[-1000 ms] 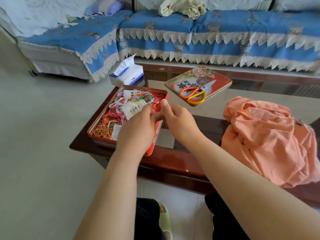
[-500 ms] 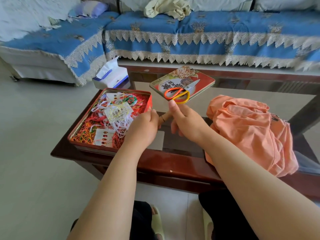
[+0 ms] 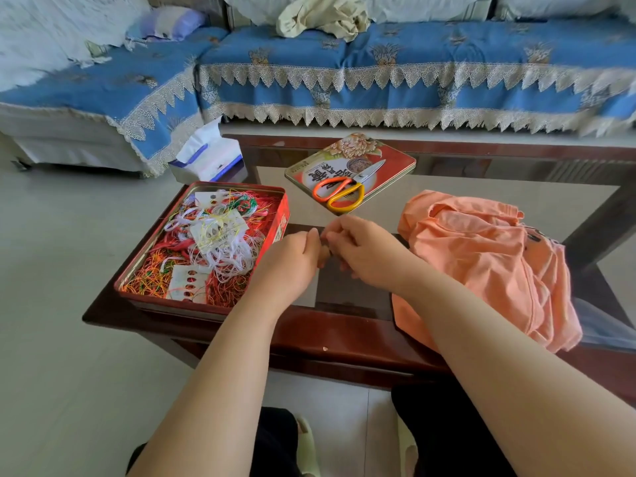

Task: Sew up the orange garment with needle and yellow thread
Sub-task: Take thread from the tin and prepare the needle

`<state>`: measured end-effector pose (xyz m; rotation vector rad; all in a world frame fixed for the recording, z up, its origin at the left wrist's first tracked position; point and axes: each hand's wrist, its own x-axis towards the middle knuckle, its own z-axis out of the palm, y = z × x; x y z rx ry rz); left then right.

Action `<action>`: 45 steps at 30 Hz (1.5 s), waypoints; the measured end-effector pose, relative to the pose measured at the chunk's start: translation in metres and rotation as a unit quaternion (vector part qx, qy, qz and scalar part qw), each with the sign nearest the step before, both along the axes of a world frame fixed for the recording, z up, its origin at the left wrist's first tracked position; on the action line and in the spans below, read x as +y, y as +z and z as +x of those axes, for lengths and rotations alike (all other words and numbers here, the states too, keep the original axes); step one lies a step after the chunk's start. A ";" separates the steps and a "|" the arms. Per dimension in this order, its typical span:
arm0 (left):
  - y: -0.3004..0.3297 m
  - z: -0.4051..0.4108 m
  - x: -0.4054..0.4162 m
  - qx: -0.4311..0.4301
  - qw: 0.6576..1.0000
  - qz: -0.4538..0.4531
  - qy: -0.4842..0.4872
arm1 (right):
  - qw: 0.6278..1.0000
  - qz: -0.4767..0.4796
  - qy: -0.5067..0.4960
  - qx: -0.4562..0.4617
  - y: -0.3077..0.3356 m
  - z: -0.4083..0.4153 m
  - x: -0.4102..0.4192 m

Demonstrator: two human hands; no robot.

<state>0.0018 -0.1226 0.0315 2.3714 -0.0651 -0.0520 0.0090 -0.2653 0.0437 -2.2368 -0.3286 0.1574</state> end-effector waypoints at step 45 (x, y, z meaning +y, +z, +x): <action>-0.001 0.005 -0.005 0.001 0.998 0.008 0.058 | 1.000 0.020 -0.008 -0.016 -0.009 0.007 -0.007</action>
